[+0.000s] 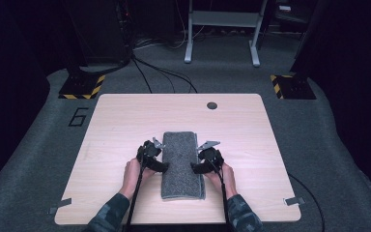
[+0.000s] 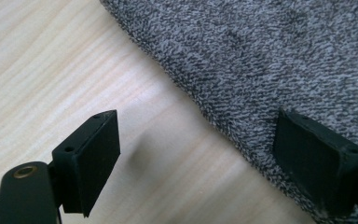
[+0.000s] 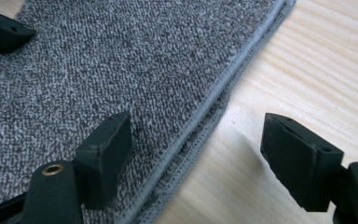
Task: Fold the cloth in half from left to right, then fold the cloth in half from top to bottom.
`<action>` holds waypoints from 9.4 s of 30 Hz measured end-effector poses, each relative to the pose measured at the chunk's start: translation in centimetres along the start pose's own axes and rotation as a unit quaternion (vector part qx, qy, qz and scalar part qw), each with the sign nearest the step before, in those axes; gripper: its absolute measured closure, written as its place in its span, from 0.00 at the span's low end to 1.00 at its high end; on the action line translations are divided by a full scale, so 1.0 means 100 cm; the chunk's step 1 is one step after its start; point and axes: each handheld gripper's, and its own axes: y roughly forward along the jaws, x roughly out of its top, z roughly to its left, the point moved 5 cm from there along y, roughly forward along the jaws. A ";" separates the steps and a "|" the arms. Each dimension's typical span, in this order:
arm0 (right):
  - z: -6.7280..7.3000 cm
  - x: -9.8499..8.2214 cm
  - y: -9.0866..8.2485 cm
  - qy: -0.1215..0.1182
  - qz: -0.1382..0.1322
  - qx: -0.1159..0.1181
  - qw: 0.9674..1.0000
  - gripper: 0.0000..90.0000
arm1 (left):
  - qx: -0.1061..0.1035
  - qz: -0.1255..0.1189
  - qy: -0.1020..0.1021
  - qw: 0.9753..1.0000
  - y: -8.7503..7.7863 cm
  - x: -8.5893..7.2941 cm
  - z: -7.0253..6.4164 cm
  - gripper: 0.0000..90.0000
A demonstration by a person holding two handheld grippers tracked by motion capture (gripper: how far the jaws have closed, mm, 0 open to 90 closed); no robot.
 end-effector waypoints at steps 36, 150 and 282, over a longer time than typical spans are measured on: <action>-0.041 0.046 0.006 0.049 -0.038 0.020 0.998 0.32 | 0.015 -0.025 -0.076 0.997 0.014 0.046 0.061 0.17; -0.030 0.097 -0.070 -0.007 -0.145 0.049 0.988 0.96 | -0.026 -0.168 -0.018 0.985 -0.078 0.082 0.034 0.97; 0.077 -0.045 -0.103 -0.066 -0.099 0.075 0.990 0.96 | -0.107 -0.112 0.024 0.988 -0.083 -0.056 -0.063 0.96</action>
